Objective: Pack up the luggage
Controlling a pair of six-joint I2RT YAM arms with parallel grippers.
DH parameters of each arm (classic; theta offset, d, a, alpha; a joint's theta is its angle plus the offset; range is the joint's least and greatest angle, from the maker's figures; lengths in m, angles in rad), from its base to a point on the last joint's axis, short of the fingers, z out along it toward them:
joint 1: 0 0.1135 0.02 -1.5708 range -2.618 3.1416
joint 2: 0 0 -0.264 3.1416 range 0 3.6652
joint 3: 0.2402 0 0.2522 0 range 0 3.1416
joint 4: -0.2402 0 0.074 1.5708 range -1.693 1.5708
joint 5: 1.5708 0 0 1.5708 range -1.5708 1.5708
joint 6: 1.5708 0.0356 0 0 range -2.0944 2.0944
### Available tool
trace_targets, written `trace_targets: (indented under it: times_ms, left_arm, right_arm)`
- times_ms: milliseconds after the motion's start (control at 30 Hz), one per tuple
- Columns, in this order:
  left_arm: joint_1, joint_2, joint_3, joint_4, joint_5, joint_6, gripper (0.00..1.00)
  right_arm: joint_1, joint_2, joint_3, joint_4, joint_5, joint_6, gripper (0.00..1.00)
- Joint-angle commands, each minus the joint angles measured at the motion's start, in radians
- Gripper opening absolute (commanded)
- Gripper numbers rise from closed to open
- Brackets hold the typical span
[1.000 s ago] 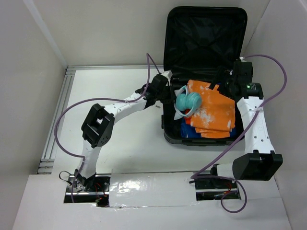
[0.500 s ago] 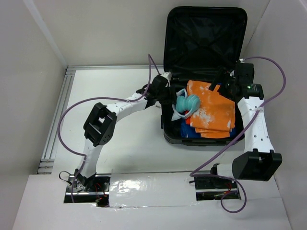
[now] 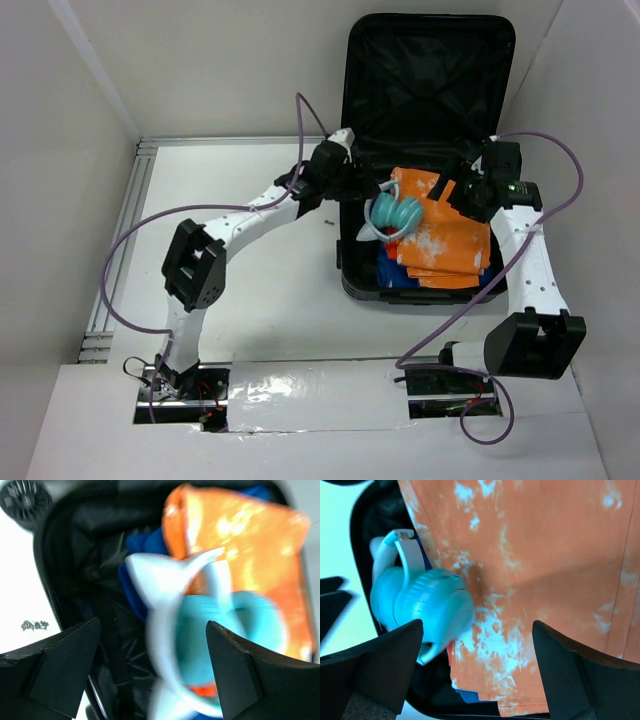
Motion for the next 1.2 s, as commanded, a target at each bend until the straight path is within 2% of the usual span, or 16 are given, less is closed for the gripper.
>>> trace_targets:
  times_ms: [0,267,333,467,700,800,833,867,900,933,1033,1067,1100,1167]
  left_arm:
    - [-0.006,-0.147,0.071,0.026,-0.059,0.007,1.00]
    - [-0.006,-0.236,0.042,-0.092,-0.206,0.041,1.00]
    - [-0.006,-0.266,-0.026,-0.092,-0.220,0.041,1.00]
    - [-0.006,-0.345,-0.149,-0.083,-0.257,0.041,1.00]
    - [-0.006,-0.452,-0.305,-0.128,-0.278,0.050,1.00]
    - [-0.006,-0.527,-0.383,-0.128,-0.278,0.099,1.00]
    - [-0.006,-0.547,-0.409,-0.128,-0.278,0.113,1.00]
    - [-0.006,-0.584,-0.422,-0.117,-0.268,0.133,1.00]
    - [-0.006,-0.601,-0.432,-0.117,-0.268,0.171,1.00]
    - [-0.006,-0.619,-0.432,-0.117,-0.258,0.190,1.00]
    - [0.013,-0.677,-0.469,-0.073,-0.219,0.291,1.00]
    - [0.013,-0.688,-0.469,-0.033,-0.177,0.320,1.00]
    - [0.022,-0.688,-0.469,-0.019,-0.154,0.347,1.00]
    - [0.022,-0.688,-0.430,-0.008,-0.128,0.403,1.00]
  right_arm:
    - [0.013,-0.068,-0.035,0.055,-0.007,0.012,0.96]
    - [0.060,-0.088,-0.116,0.084,0.003,0.053,0.92]
    - [0.074,-0.097,-0.130,0.094,0.012,0.062,0.88]
    - [0.120,-0.087,-0.139,0.112,0.042,0.062,0.87]
    - [0.138,-0.068,-0.046,0.141,0.038,0.042,0.78]
    - [0.138,-0.048,-0.003,0.161,0.049,0.021,0.73]
    - [0.138,-0.038,0.006,0.161,0.059,0.021,0.69]
    - [0.138,-0.027,0.025,0.161,0.059,0.012,0.60]
    - [0.138,-0.027,0.034,0.170,0.059,0.012,0.35]
    - [0.138,-0.016,0.043,0.170,0.079,0.012,0.00]
    - [0.138,-0.007,0.076,0.184,0.113,-0.008,0.00]
    - [0.138,0.008,0.089,0.184,0.148,-0.020,0.04]
    - [0.129,0.024,0.120,0.193,0.162,-0.021,0.18]
    - [0.103,0.060,0.160,0.203,0.150,-0.051,0.57]
